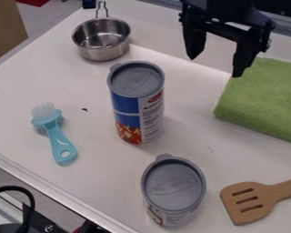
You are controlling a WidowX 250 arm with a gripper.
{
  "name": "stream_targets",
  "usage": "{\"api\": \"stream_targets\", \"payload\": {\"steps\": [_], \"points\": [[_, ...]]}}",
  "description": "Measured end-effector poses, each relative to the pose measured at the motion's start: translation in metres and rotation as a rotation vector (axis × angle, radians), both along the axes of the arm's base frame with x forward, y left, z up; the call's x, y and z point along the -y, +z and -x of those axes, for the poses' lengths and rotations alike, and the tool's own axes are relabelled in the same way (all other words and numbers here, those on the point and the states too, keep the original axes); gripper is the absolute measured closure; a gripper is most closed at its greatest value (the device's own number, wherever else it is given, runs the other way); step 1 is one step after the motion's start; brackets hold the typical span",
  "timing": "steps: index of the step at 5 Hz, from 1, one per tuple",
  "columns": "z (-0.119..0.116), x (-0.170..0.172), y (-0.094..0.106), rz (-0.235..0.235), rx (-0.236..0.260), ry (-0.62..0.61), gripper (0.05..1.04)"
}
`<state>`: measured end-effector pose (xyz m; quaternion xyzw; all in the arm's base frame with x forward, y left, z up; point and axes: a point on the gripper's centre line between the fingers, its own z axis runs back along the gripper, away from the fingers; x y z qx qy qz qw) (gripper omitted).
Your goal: Move the green object to the top of the table next to the silver pan
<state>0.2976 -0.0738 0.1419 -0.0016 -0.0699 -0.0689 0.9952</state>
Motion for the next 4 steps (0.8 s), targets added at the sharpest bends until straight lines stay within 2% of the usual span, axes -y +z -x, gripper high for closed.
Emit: {"api": "stream_targets", "payload": {"steps": [1, 2, 3, 4], "points": [[0.002, 0.0, -0.009, -0.007, -0.03, 0.006, 0.084], [-0.016, 0.008, -0.019, -0.015, -0.029, 0.046, 0.084], [-0.038, 0.021, -0.029, -0.024, -0.003, 0.078, 0.084], [-0.059, 0.032, -0.04, -0.002, 0.018, 0.1, 0.133]]}}
